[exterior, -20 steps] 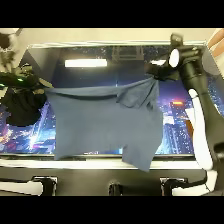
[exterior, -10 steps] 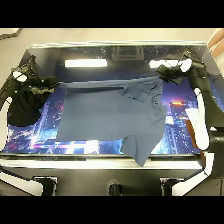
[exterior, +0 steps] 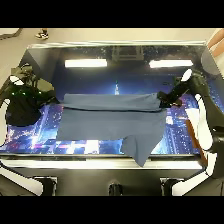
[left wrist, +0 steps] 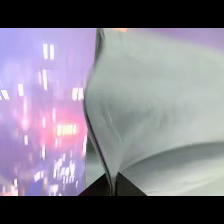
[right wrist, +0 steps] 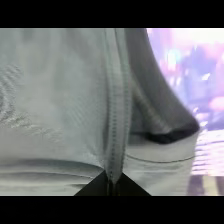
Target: Fold the shirts.
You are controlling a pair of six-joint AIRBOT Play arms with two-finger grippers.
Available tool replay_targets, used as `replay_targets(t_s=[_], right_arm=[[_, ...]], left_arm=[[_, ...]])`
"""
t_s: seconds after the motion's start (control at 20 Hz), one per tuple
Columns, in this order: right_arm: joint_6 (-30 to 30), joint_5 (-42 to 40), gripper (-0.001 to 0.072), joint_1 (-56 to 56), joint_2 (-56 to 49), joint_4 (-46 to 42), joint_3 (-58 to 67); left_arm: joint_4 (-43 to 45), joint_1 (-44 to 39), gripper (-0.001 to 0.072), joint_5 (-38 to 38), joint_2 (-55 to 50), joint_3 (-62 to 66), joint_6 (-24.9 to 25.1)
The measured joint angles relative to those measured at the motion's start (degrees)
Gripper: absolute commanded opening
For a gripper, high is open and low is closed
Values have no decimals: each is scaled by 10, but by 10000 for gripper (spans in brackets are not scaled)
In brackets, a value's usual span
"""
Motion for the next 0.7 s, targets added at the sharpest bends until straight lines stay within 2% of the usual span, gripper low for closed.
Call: replay_targets(t_s=[0.2,0.25,0.3,0.35,0.5,0.7], right_arm=[[16,-19,40,0,-7,25,-19],[21,-24,98,0,-7,28,-20],[25,-28,323,-1,-8,31,-22],[28,-32,419,-2,-7,32,-22],[35,-33,439,-23,15,36,-16],[28,31,439,-73,59,23,-23]], left_arm=[[2,1,26,-45,-16,0,-11],[3,2,136,-49,-18,0,-13],[3,2,365,-57,-19,1,-18],[2,4,452,-64,-21,3,-24],[-6,20,446,-104,-17,20,-30],[22,47,442,-152,29,-21,-38]])
